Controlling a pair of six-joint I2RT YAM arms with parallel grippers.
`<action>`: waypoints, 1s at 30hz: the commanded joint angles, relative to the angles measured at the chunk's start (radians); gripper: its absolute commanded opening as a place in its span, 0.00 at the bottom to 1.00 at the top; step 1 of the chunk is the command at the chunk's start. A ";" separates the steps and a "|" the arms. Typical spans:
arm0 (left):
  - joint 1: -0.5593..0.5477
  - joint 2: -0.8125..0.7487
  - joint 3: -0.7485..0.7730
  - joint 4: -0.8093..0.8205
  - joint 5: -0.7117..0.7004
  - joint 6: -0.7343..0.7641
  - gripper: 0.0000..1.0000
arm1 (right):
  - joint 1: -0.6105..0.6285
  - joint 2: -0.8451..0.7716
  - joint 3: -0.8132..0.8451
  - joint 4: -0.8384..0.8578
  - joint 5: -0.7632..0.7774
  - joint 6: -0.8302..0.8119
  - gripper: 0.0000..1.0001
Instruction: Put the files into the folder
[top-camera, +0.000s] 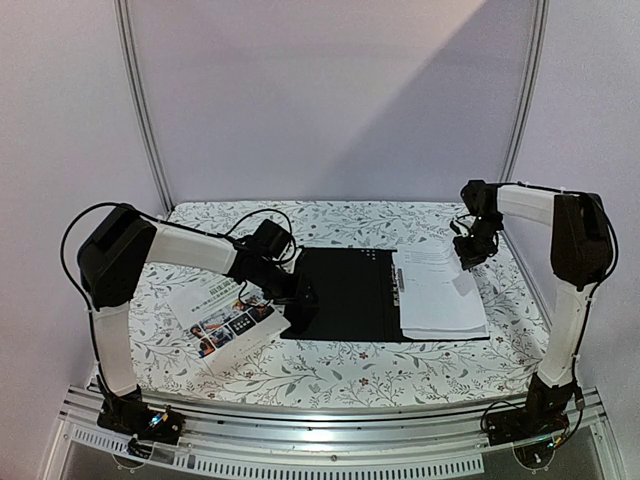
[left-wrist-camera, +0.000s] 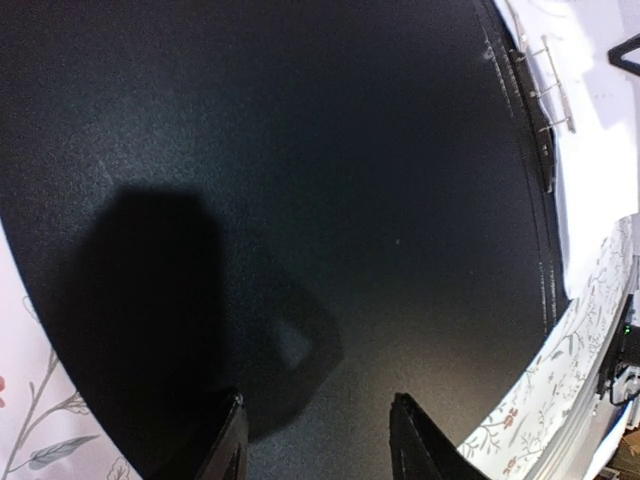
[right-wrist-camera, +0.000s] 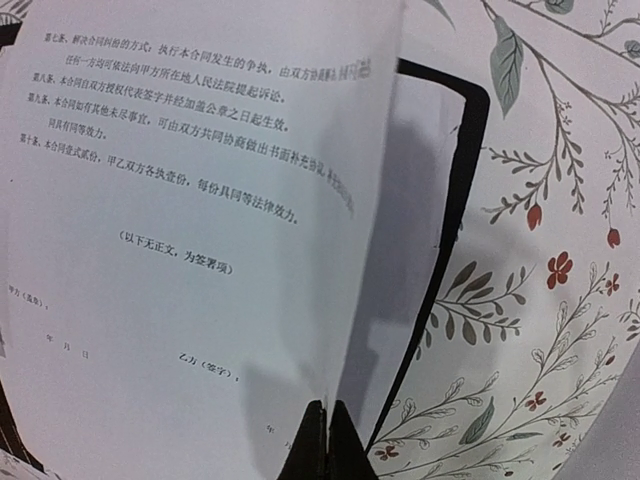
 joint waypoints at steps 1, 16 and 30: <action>0.002 0.020 0.012 -0.013 0.004 0.021 0.49 | 0.016 -0.038 -0.013 0.004 -0.015 -0.013 0.00; 0.002 0.024 0.012 -0.014 0.008 0.020 0.49 | 0.017 -0.099 -0.058 0.016 -0.003 -0.048 0.00; 0.004 0.034 0.013 -0.020 -0.002 0.029 0.49 | 0.024 -0.114 -0.090 0.027 0.046 -0.082 0.00</action>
